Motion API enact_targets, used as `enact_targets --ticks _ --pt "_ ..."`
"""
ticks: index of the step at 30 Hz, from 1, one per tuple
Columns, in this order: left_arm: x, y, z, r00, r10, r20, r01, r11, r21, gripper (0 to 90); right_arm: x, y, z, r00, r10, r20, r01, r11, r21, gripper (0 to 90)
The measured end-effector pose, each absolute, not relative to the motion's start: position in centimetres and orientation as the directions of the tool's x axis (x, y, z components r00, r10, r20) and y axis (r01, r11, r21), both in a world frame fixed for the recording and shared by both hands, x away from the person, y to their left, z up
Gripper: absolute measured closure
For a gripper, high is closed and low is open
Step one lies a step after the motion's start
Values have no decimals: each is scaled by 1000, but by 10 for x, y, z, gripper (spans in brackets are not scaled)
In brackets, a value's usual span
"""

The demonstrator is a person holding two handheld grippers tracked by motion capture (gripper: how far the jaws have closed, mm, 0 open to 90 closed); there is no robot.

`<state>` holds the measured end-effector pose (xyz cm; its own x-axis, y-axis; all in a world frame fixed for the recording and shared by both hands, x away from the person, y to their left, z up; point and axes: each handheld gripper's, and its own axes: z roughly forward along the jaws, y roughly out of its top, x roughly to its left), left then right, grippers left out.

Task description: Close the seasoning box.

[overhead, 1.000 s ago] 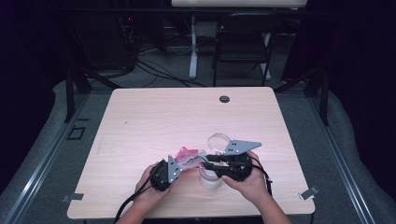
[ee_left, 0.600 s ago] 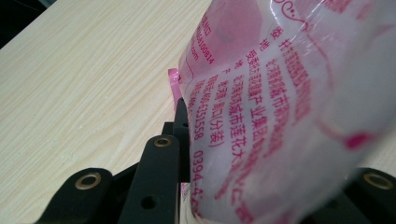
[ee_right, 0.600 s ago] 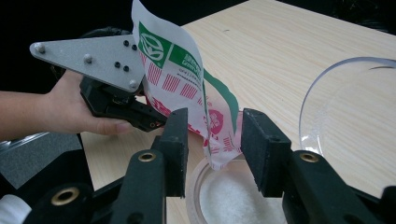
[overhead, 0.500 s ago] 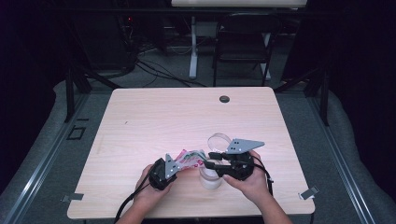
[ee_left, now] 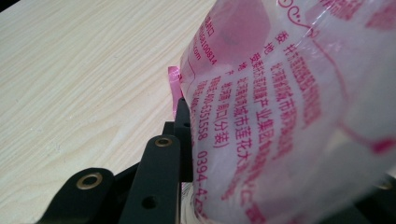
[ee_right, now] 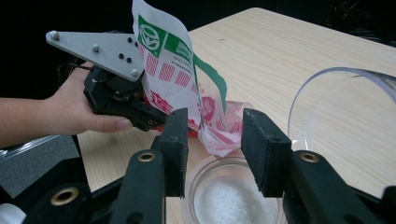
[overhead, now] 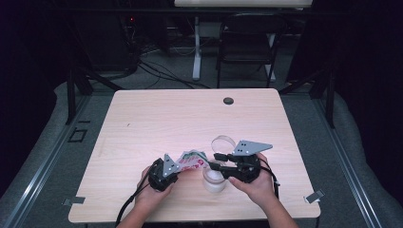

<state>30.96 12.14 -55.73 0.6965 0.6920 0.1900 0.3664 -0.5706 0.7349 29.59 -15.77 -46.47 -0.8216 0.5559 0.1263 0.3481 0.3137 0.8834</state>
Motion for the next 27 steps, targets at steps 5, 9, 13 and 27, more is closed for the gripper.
enact_targets --ticks 5,9,13,27 --pt "315 131 -556 682 722 111 401 -497 769 751 296 -160 -464 -817 561 131 348 300 888 617" --pt "318 141 -554 663 747 57 429 -441 788 752 296 -161 -464 -814 567 127 345 296 891 616" --pt "320 149 -551 639 768 34 441 -402 802 752 297 -162 -464 -811 570 129 348 293 891 613" --pt "325 189 -540 471 882 13 476 -266 838 752 300 -162 -465 -807 575 135 361 299 884 587"
